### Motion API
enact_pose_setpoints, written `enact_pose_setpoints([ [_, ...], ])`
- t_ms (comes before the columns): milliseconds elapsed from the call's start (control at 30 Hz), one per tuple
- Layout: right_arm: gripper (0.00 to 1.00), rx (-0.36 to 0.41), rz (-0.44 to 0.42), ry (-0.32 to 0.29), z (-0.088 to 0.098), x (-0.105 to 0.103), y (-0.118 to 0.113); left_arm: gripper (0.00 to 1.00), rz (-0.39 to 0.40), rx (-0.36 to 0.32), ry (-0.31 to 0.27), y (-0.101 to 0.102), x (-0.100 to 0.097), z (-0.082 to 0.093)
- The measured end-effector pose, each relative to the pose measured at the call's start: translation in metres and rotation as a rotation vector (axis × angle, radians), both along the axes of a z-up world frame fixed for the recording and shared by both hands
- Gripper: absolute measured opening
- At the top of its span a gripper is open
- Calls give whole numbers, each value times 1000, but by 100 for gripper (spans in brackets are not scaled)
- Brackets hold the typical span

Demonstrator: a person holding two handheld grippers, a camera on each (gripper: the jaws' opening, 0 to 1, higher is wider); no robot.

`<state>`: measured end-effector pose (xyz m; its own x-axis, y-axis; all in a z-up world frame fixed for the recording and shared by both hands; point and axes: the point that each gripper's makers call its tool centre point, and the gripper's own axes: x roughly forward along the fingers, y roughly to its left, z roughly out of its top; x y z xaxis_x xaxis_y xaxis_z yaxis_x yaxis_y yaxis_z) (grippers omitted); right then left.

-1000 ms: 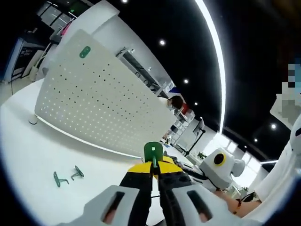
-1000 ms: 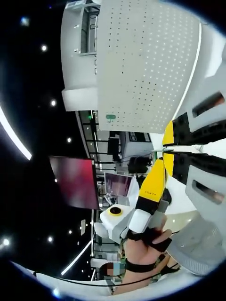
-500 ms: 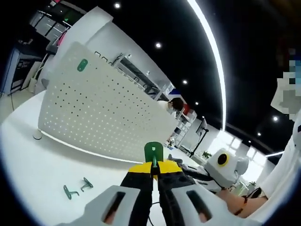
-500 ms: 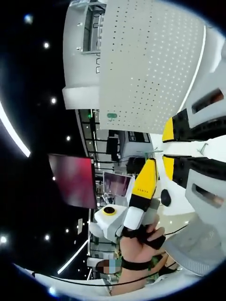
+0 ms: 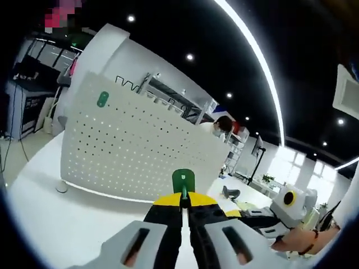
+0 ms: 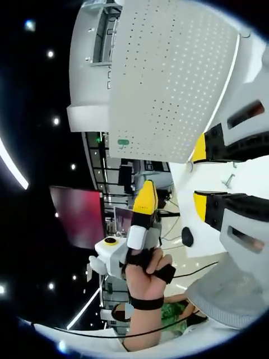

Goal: Insert the hook assembly into the mounting plate slot until the hook locks in place.

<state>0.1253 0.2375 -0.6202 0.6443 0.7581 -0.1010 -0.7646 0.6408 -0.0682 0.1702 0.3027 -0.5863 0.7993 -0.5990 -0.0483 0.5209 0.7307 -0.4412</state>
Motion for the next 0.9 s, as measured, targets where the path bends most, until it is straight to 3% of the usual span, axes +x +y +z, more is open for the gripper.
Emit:
enact_pose_setpoints([
  [333,27,-11,-6,19,-8,-10,-12,2,51,52,-1,4,24,-1],
  [667,31,5,-14,10,-6,-11,-22,2,130,181,-26,19,47,4],
  [900,32,-3,-20,22,-10,-16,-24,2,168,207,-30,26,61,6],
])
